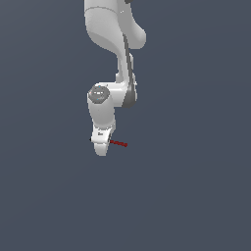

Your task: Pick up the object and move it to a goal position.

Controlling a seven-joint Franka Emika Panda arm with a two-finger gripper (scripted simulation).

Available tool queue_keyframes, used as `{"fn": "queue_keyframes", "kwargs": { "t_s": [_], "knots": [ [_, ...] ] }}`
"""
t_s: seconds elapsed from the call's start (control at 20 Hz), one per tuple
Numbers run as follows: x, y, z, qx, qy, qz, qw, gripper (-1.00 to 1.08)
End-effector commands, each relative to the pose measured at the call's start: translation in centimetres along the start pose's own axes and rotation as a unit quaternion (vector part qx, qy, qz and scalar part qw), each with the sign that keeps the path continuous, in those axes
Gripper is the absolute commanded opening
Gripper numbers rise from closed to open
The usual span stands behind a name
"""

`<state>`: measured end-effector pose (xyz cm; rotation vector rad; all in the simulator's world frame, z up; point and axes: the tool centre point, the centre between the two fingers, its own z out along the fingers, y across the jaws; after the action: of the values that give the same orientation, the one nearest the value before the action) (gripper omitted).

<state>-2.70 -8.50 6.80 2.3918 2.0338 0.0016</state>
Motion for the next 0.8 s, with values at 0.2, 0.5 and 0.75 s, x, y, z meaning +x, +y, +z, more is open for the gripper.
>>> {"fn": "queue_keyframes", "kwargs": {
  "t_s": [0.2, 0.5, 0.75],
  "knots": [
    [0.2, 0.7, -6.5, 0.000, 0.000, -0.001, 1.0000, -1.00],
    [0.3, 1.4, -13.4, 0.000, 0.001, -0.001, 1.0000, -1.00],
    [0.4, 2.1, -18.9, 0.000, 0.001, -0.001, 1.0000, -1.00]
  ]
}}
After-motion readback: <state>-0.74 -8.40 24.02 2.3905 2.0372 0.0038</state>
